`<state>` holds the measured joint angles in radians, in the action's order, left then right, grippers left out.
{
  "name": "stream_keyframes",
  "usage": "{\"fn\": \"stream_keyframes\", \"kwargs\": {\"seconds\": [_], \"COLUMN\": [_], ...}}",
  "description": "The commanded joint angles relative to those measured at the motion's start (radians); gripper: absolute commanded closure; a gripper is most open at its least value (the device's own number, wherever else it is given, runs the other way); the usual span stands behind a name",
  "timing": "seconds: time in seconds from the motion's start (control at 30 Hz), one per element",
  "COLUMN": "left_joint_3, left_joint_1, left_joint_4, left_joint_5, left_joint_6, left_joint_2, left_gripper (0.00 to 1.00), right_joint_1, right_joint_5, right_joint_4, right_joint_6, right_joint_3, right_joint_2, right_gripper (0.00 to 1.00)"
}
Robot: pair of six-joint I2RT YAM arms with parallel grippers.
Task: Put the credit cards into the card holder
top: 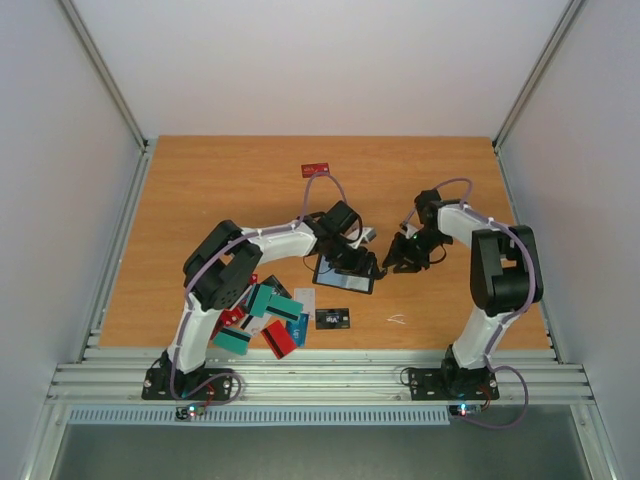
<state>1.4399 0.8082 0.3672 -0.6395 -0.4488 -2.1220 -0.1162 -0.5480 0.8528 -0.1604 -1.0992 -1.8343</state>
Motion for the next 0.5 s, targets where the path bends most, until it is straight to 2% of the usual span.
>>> {"fn": "stream_keyframes", "kwargs": {"seconds": [0.0,0.2,0.47], "left_joint_3": [0.057,0.046,0.035], "left_joint_1": [-0.013,-0.033,-0.050], "left_joint_4": [-0.028,-0.026,0.015], "left_joint_5": [-0.004,-0.018,0.024], "left_joint_6": [-0.021,-0.017,-0.006], "left_joint_2": [-0.045,0.013,0.073], "left_gripper": [0.35,0.35,0.35], "right_joint_1": [0.012,0.012,0.011], "right_joint_5": [0.023,-0.198,-0.271], "right_joint_4": [0.037,-0.100,-0.112], "right_joint_6": [-0.003,0.082,0.094], "right_joint_3": [0.005,0.090,0.058], "right_joint_2": [0.129,0.248,0.312], "right_gripper": [0.64,0.62,0.63]}}
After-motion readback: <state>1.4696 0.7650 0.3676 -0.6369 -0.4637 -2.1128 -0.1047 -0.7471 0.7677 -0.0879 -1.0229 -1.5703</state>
